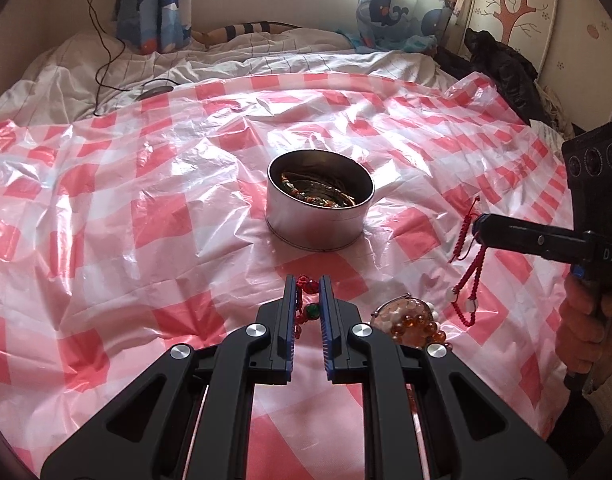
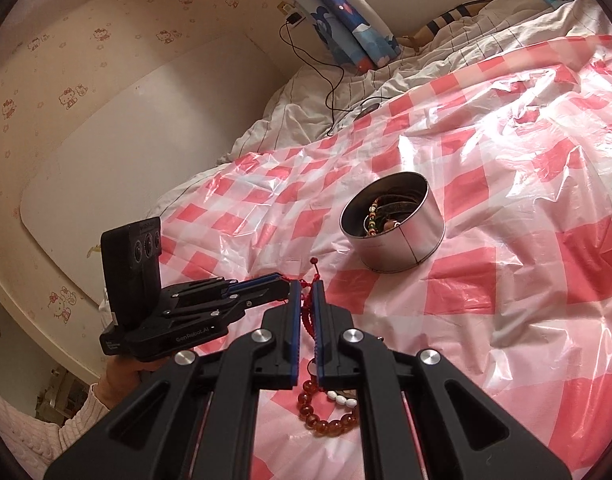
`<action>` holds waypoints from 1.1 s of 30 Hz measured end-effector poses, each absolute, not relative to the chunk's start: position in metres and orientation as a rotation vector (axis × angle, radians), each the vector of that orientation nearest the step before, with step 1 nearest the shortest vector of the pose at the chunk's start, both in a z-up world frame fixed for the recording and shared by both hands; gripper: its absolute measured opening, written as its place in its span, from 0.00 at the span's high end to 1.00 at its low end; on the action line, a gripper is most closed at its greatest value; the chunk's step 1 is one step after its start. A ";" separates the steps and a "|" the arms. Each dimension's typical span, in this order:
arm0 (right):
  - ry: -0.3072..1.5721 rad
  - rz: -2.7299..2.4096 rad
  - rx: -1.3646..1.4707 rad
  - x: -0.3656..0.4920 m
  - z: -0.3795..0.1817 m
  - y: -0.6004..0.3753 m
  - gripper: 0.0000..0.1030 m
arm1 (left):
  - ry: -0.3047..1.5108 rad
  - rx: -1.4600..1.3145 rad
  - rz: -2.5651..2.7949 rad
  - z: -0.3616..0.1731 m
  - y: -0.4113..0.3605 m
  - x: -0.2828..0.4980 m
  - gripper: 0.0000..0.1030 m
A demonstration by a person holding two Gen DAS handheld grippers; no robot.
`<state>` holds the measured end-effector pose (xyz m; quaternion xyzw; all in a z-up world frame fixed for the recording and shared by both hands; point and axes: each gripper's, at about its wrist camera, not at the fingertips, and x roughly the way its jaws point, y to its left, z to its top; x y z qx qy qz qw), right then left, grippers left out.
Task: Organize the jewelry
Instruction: 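Lower both held red pieces into the tin and open both grippers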
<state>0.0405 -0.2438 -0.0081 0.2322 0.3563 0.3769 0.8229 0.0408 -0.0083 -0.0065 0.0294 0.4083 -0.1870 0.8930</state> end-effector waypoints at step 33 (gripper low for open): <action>0.619 0.764 0.623 0.063 0.026 -0.274 0.94 | 0.686 0.055 -0.383 0.046 -0.036 0.070 0.90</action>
